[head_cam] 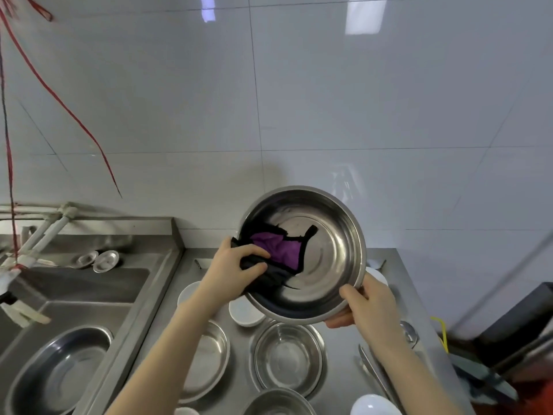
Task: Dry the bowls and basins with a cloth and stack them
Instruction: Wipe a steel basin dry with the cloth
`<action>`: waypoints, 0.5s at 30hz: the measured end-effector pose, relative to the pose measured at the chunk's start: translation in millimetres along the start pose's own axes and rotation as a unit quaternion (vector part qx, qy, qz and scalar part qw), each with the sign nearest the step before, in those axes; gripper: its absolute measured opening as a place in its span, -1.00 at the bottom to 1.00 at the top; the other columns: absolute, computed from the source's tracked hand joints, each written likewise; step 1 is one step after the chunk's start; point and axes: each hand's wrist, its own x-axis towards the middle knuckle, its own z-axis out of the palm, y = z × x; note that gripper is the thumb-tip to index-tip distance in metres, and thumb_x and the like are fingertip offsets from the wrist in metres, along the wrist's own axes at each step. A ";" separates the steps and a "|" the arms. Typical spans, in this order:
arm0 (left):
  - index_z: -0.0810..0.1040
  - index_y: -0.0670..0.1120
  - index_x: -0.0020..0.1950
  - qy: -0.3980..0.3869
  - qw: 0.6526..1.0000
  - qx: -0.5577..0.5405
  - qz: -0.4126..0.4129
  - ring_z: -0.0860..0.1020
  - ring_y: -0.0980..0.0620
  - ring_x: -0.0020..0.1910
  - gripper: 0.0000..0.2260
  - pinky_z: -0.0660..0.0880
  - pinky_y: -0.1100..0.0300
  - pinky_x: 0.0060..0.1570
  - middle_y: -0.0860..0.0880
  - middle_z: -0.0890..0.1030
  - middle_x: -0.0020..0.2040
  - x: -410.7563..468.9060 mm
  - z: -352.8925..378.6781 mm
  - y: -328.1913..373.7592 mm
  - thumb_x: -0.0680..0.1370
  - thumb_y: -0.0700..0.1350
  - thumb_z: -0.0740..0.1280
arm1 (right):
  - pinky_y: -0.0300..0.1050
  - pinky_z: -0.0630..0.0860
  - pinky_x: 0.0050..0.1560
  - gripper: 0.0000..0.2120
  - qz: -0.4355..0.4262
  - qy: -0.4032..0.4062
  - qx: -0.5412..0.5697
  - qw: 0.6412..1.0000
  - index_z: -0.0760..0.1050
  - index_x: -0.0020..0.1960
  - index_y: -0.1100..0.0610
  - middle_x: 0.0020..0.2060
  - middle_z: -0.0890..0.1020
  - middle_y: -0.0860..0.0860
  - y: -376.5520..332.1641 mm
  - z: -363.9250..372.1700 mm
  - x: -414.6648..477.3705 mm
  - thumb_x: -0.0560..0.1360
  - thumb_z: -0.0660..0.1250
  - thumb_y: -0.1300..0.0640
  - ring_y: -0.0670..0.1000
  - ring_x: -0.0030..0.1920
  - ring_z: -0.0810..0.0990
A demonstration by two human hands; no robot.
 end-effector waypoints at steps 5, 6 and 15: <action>0.64 0.19 -0.04 0.095 0.993 -0.058 -0.045 0.52 0.08 0.02 -0.87 0.46 0.20 0.08 0.01 0.54 0.01 -1.3 13.1 2.1 0.50 -0.05 0.41 | 0.02 0.60 -0.39 -0.90 -0.009 0.055 0.023 0.998 0.46 -0.04 0.30 -0.19 0.62 0.34 -1.0 13.1 3.4 0.59 0.18 0.33 0.18 -0.47 0.67; 0.63 0.19 -0.02 0.133 0.986 -0.075 -0.072 0.54 0.08 0.00 -0.88 0.48 0.18 0.06 0.03 0.59 -0.02 -5.1 20.1 5.1 0.51 -0.04 0.39 | -0.15 0.53 -0.48 -0.88 -0.010 0.071 0.038 0.997 0.46 -0.06 0.26 -0.17 0.61 0.34 0.5 19.4 3.2 0.60 0.17 0.32 0.18 -0.46 0.67; 0.59 0.05 0.01 0.130 0.927 -0.294 -0.191 0.59 0.17 -0.18 -0.83 0.43 0.44 -0.30 0.04 0.64 -0.15 -48.5 81.3 44.7 0.49 -0.20 0.38 | -0.04 0.62 -0.16 -0.92 0.003 0.151 0.075 0.986 0.48 -0.01 0.13 -0.25 0.66 0.09 26.2 76.7 9.7 0.55 0.25 0.27 0.14 -0.24 0.68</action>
